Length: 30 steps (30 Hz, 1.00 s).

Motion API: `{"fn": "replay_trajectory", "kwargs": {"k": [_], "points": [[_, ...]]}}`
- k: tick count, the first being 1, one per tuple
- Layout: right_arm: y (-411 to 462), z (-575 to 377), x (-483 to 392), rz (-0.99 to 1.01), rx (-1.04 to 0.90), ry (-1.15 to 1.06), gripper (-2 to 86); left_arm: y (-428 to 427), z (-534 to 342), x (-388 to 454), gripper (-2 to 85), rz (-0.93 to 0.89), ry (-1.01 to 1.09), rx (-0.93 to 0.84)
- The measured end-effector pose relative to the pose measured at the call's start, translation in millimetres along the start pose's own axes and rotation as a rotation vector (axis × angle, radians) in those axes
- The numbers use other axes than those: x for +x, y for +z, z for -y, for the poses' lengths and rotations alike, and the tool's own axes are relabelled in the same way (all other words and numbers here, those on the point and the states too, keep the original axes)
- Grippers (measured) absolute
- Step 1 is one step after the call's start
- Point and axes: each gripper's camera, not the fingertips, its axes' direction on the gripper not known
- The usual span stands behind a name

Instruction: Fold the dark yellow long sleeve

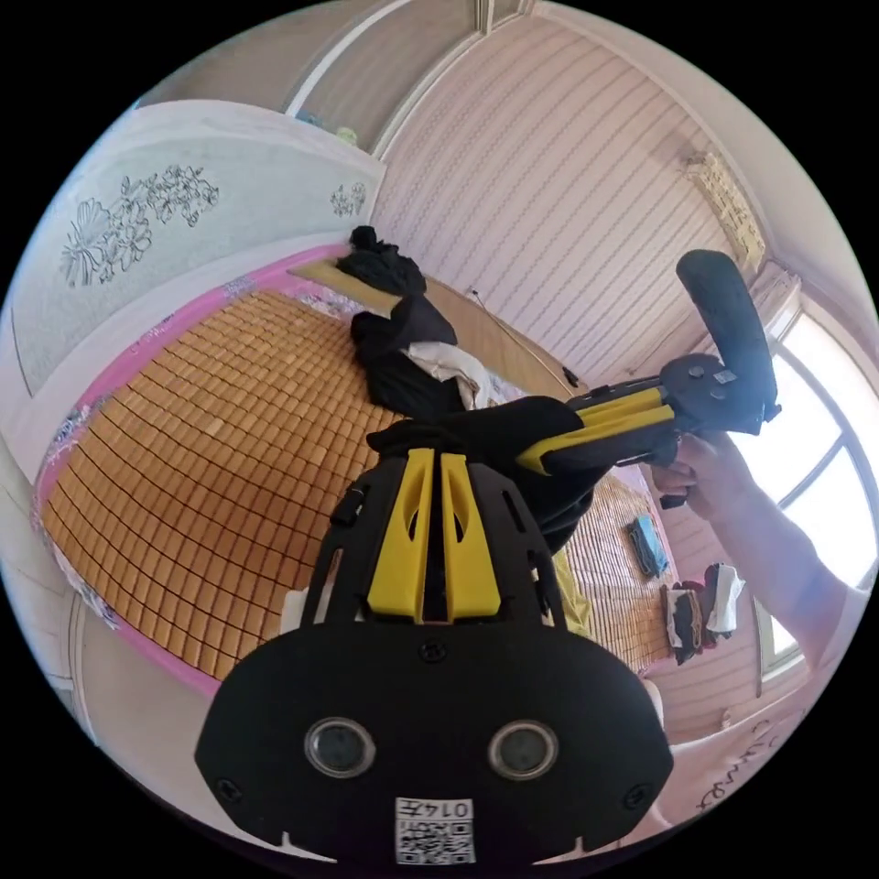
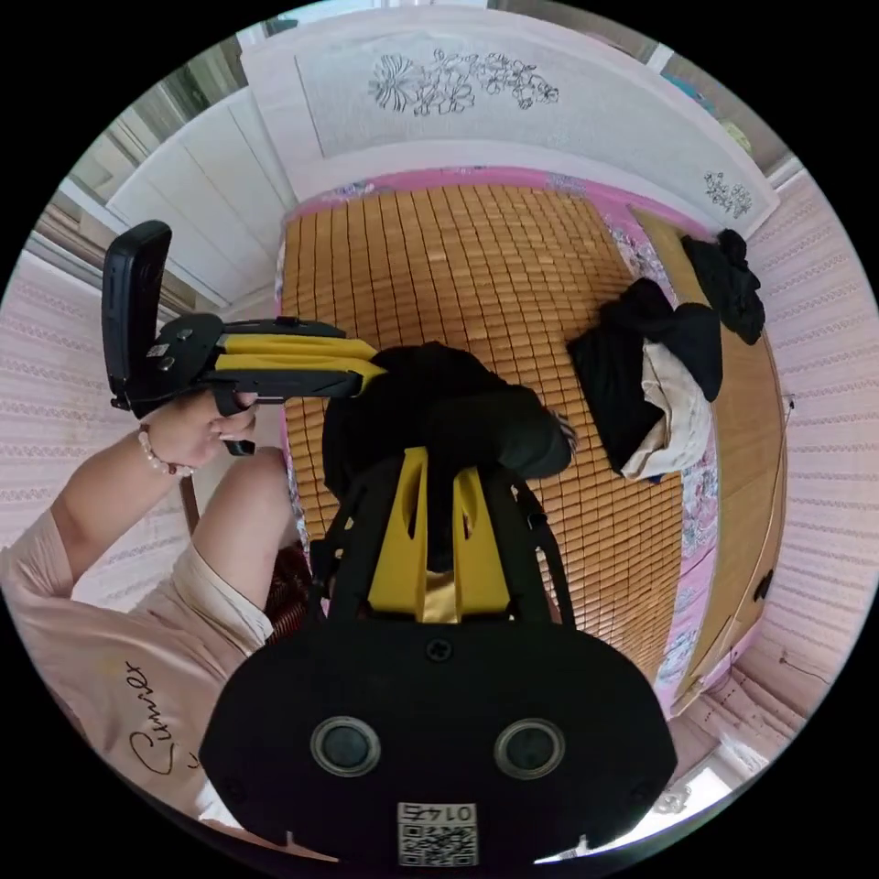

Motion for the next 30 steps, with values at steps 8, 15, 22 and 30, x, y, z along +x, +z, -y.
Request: {"fn": "replay_trajectory", "kwargs": {"k": [8,15,22,30], "points": [[-90.8,4.3,-4.9,0.063,0.484,0.047,7.6,-112.9,48.3,10.6,3.5,0.218,0.009,0.232],[21.6,-153.4,-25.5,-0.065,0.223,-0.025,8.1,-36.6,-70.7,-21.9,8.9,0.269,-0.057,-0.117],[146.0,-347.3,-44.5,0.084,-0.054,0.227,15.6,59.2,-182.0,53.2,10.7,-0.035,-0.012,-0.437],[189.2,-452.4,-45.5,0.076,-0.062,0.474,6.2,125.3,-223.2,124.0,2.2,0.047,0.016,-0.637]]}}
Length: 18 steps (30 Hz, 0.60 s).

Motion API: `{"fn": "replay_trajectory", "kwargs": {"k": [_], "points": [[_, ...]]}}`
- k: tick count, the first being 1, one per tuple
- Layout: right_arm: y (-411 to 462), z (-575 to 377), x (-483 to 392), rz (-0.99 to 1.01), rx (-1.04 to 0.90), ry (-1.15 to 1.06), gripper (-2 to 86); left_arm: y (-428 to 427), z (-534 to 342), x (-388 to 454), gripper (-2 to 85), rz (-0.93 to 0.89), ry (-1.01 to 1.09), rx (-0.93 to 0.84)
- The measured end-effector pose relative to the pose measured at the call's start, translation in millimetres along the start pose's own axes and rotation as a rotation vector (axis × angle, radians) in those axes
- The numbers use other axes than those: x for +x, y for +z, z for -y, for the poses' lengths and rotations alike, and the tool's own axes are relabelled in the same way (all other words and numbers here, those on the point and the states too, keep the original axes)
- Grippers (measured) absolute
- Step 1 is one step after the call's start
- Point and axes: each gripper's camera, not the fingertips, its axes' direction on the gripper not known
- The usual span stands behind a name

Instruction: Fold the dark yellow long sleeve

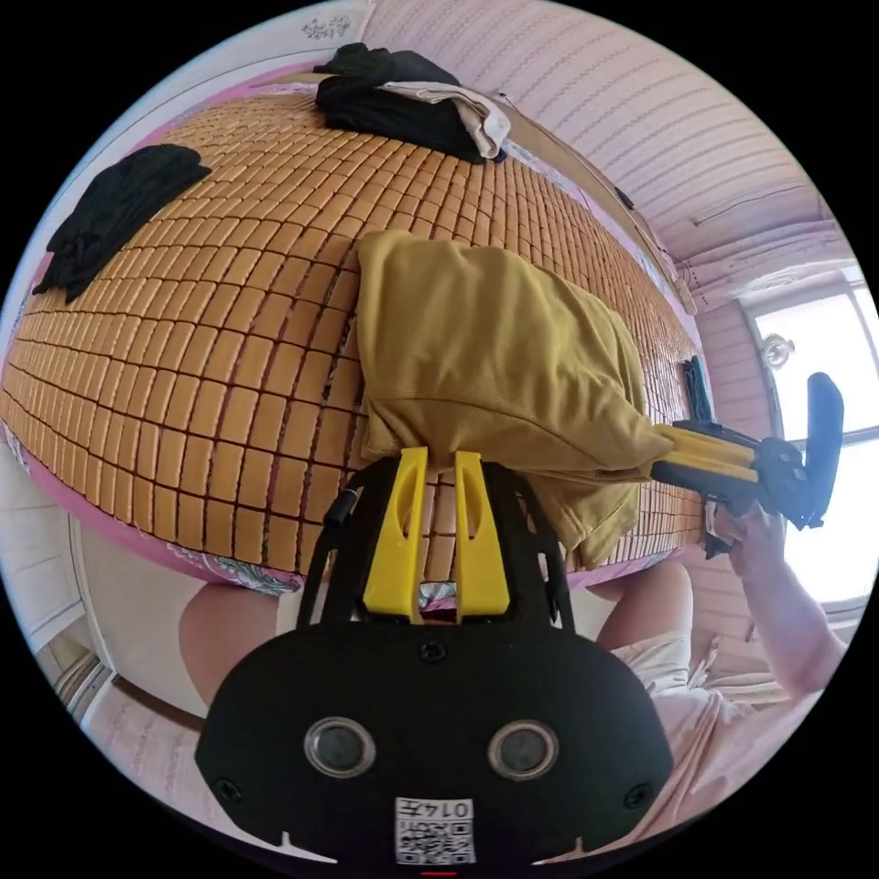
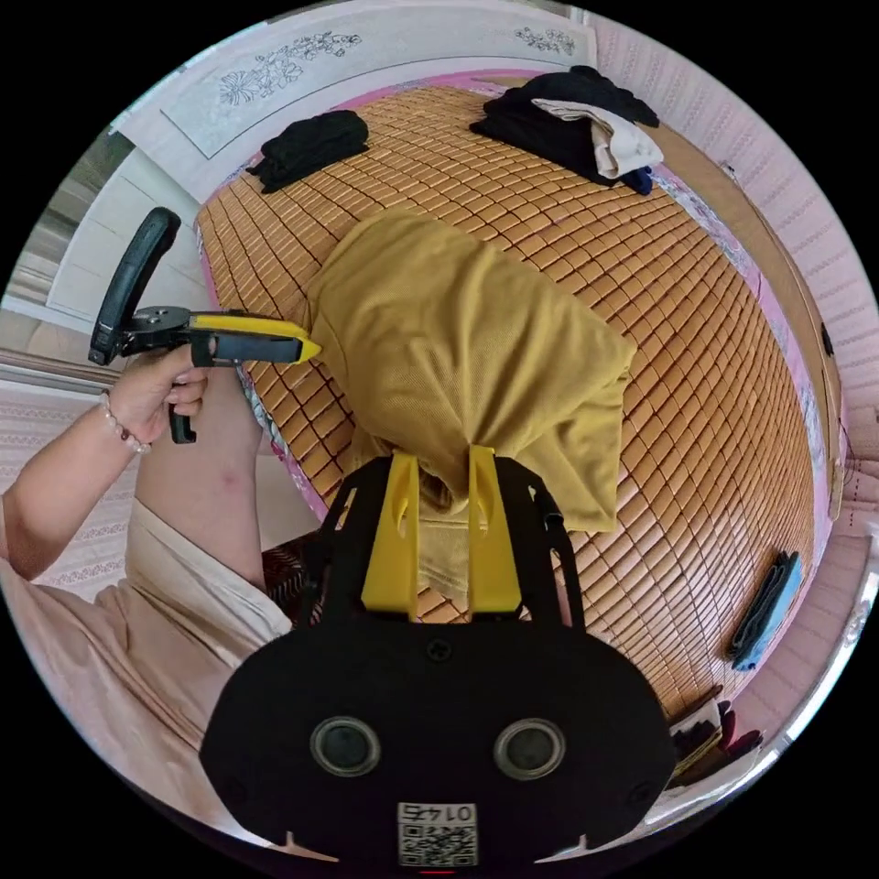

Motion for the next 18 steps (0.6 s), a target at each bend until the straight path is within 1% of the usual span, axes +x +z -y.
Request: {"fn": "replay_trajectory", "kwargs": {"k": [4,6,7,9,10,12,13,15,18], "points": [[-19.6,-26.1,18.2,0.113,0.082,0.000,3.3,-34.4,-20.1,1.5,-0.6,-0.085,-0.016,0.105],[-46.2,-38.8,20.0,0.155,0.176,-0.048,2.6,-81.3,-27.6,11.0,-0.9,-0.123,0.013,0.255],[-55.7,-42.0,19.7,0.156,0.209,-0.060,2.5,-95.9,-28.1,15.9,-0.9,-0.127,0.034,0.295],[-98.4,-56.9,21.5,0.172,0.349,-0.091,2.1,-161.8,-28.3,43.1,-1.0,-0.121,0.139,0.450],[-110.0,-61.8,22.8,0.183,0.387,-0.100,2.0,-178.5,-28.9,51.1,-1.0,-0.121,0.164,0.486],[-155.5,-86.6,31.0,0.235,0.537,-0.142,1.8,-237.9,-35.9,85.7,-1.0,-0.138,0.272,0.609],[-166.2,-93.7,33.3,0.239,0.569,-0.153,1.7,-251.1,-39.2,94.7,-1.0,-0.145,0.299,0.635],[-204.0,-123.9,43.9,0.228,0.674,-0.186,1.7,-296.7,-61.0,132.5,-1.0,-0.165,0.424,0.746],[-236.0,-162.7,59.5,0.182,0.743,-0.206,1.6,-336.4,-97.7,176.0,-1.0,-0.184,0.565,0.859]]}}
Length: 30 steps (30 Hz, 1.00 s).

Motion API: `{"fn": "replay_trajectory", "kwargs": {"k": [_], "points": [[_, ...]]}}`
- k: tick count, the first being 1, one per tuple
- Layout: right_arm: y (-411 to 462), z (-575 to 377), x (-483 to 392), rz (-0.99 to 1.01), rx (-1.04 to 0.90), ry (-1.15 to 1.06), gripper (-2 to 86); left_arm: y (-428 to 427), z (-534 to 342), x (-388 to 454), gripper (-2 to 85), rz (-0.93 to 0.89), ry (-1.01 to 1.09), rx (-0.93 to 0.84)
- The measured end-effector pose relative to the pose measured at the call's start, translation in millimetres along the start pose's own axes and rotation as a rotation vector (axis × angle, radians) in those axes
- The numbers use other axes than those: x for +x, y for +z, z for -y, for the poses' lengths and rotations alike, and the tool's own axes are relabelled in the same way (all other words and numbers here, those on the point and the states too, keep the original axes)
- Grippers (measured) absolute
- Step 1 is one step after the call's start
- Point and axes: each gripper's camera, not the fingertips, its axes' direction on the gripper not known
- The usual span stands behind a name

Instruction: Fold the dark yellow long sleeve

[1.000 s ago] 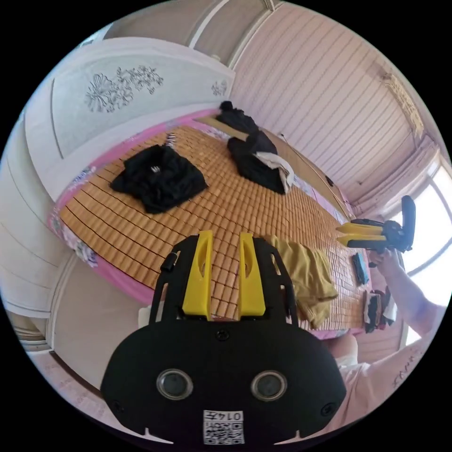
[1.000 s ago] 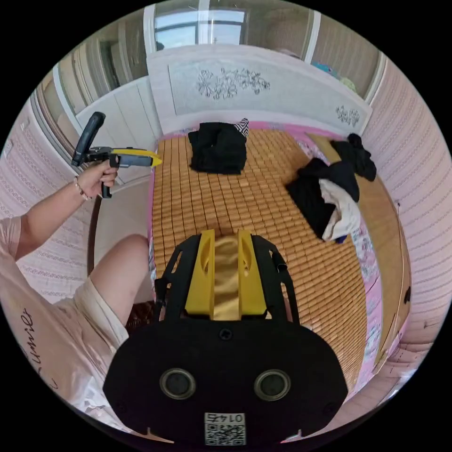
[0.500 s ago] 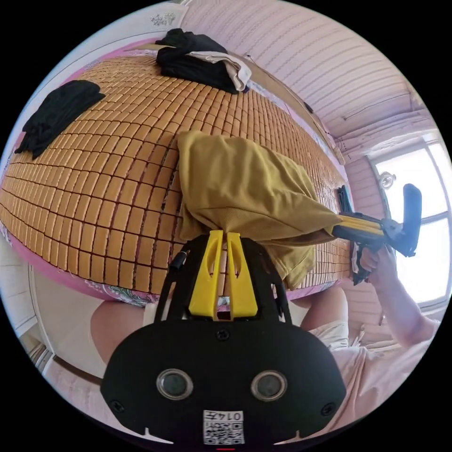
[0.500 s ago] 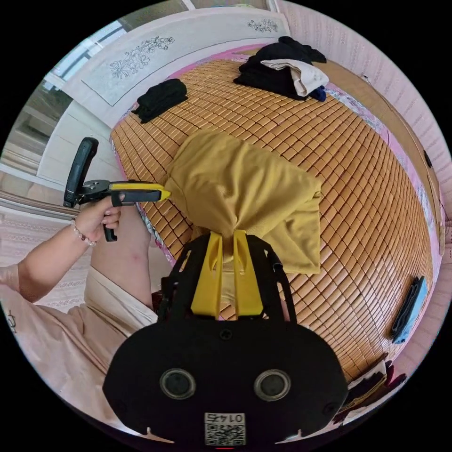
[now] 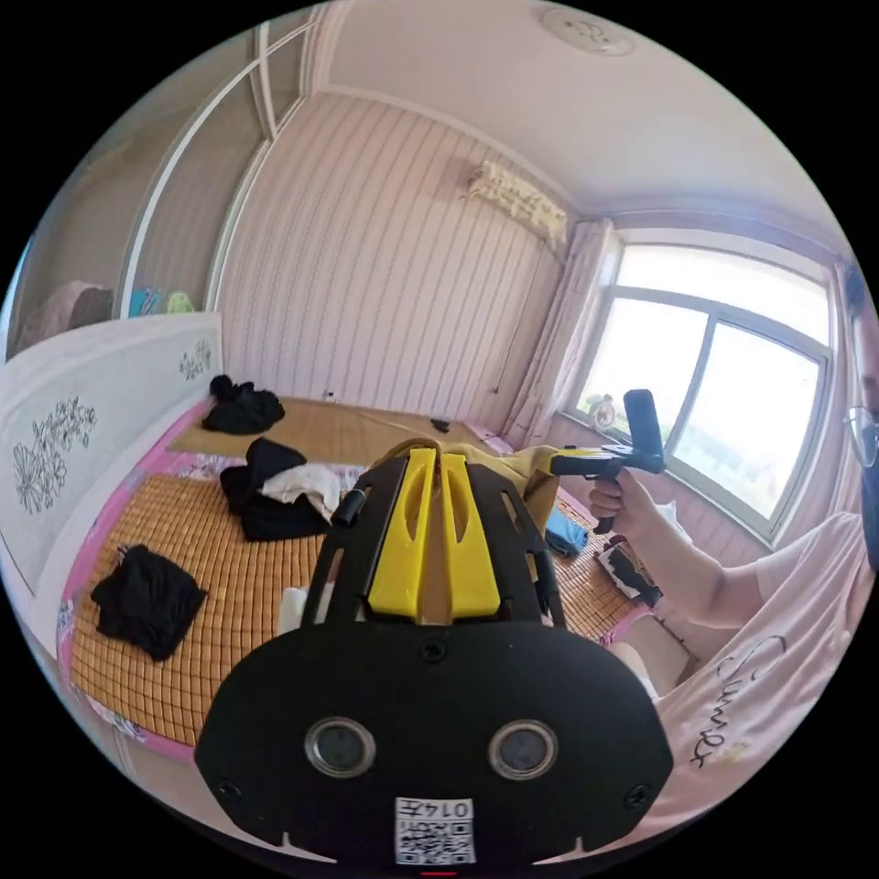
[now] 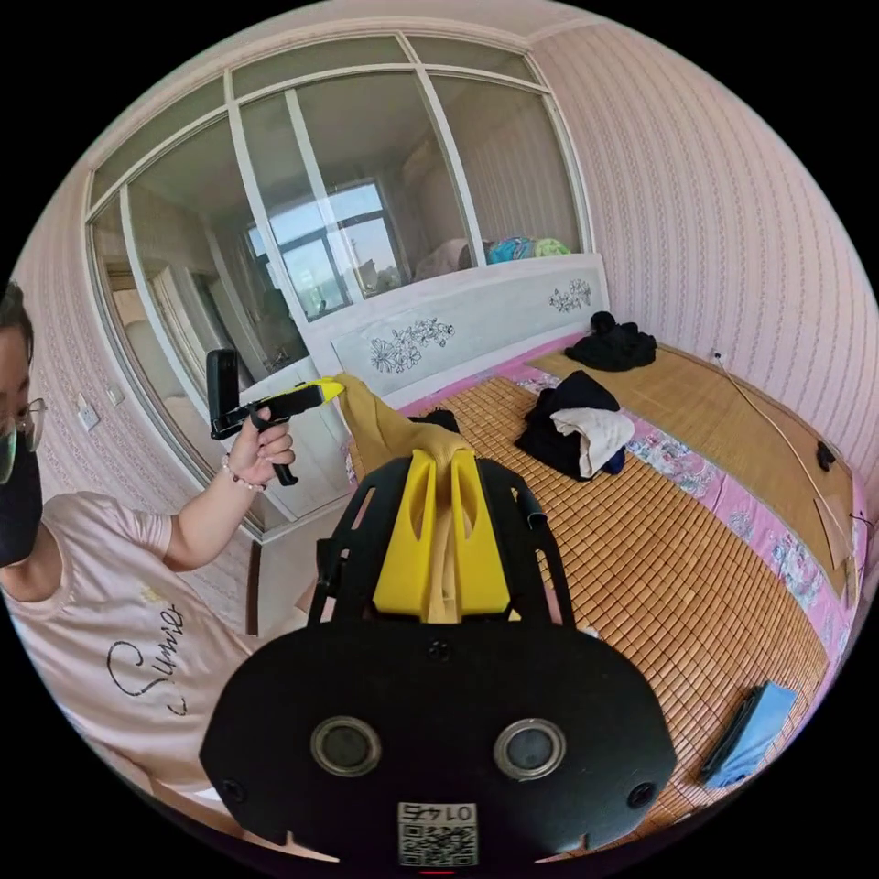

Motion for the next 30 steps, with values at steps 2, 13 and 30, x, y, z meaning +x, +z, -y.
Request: {"fn": "replay_trajectory", "kwargs": {"k": [2,13,30], "points": [[-21.3,-11.6,-1.3,-0.037,0.010,-0.039,1.6,-13.1,8.8,28.8,-1.0,0.005,0.075,0.037],[-21.8,-105.0,-44.1,0.230,-0.058,-0.168,1.2,-3.5,64.4,88.1,-1.0,0.095,0.179,0.077],[-51.0,-270.6,102.1,0.249,0.244,0.357,1.8,284.0,77.3,164.6,4.0,-0.223,0.340,-0.285]]}}
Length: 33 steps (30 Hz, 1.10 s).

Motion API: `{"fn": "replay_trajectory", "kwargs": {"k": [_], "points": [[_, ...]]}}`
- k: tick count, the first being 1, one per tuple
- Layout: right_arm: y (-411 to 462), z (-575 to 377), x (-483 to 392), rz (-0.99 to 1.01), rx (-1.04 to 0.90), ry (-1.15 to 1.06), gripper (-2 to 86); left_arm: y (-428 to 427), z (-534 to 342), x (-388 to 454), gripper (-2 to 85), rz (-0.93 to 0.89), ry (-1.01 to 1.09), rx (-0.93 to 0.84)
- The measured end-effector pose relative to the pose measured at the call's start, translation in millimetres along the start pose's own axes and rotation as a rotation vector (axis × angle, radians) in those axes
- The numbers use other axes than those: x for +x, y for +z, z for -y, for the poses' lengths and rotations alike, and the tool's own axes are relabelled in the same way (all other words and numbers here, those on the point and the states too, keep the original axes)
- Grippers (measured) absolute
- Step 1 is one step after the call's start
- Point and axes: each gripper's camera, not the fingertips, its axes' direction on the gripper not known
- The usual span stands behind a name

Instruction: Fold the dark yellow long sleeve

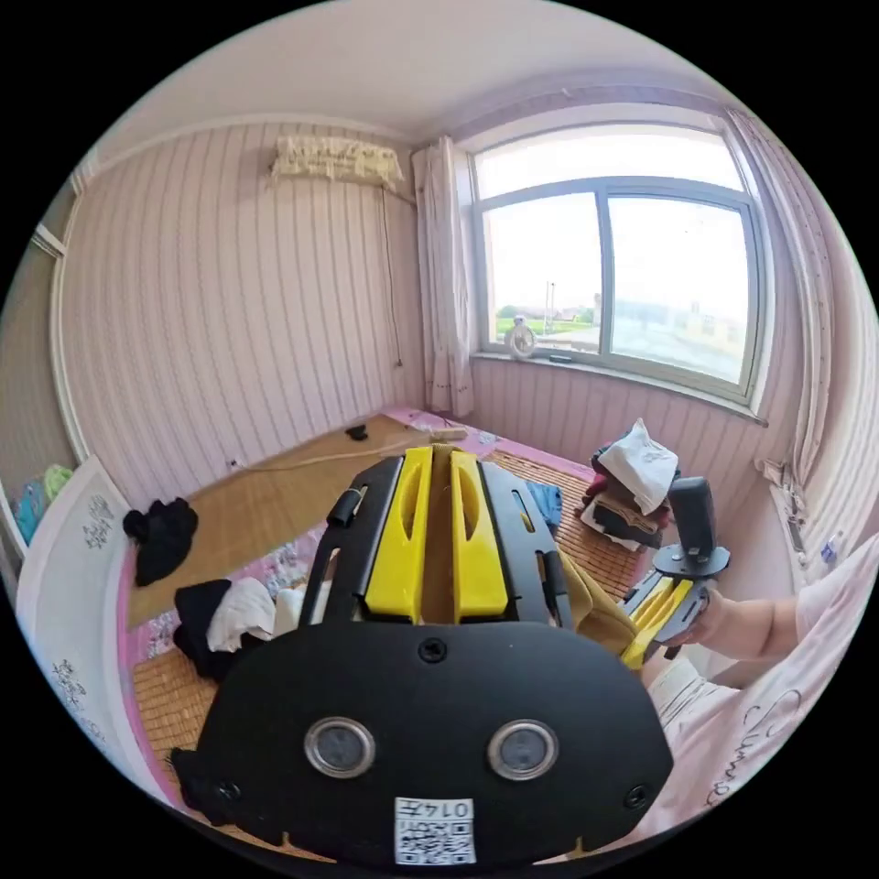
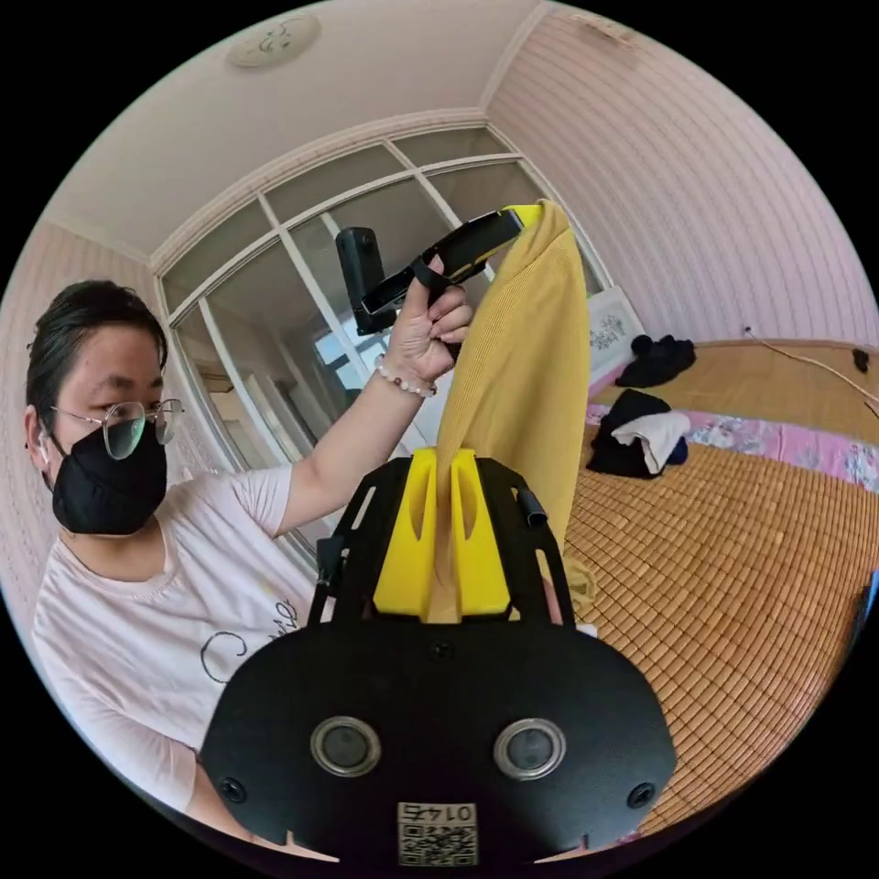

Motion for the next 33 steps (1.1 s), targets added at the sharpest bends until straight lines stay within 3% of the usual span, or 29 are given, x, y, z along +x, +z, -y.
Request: {"fn": "replay_trajectory", "kwargs": {"k": [1,5,7,10,15,19,24,29,33], "points": [[-5.1,-13.6,16.8,-0.039,-0.010,0.056,2.0,17.3,-11.1,-2.9,4.3,-0.017,-0.019,-0.026],[-33.1,-118.7,127.5,-0.505,-0.125,0.516,4.0,82.5,-114.4,-32.9,5.5,-0.044,-0.111,-0.197],[-33.6,-143.6,149.1,-0.602,-0.186,0.580,5.0,90.7,-167.9,-57.9,5.6,-0.011,-0.213,-0.270],[1.5,-137.1,156.6,-0.640,-0.271,0.491,5.8,91.3,-256.8,-99.8,5.3,0.087,-0.401,-0.403],[158.3,-81.7,149.2,-0.559,-0.548,0.133,8.8,87.3,-370.0,-145.8,6.4,0.180,-0.666,-0.588],[264.7,-56.7,142.1,-0.460,-0.663,0.009,11.5,107.3,-401.3,-156.7,8.3,0.169,-0.718,-0.675],[355.8,-59.6,172.3,-0.535,-0.802,0.006,7.8,159.9,-418.1,-170.2,7.5,0.141,-0.716,-0.779],[315.4,-41.9,178.3,-0.480,-0.646,0.124,2.6,166.2,-424.0,-188.4,0.7,0.027,-0.703,-0.739],[207.1,-15.6,170.3,-0.473,-0.377,0.216,1.7,145.2,-413.1,-199.5,-0.7,0.036,-0.669,-0.677]]}}
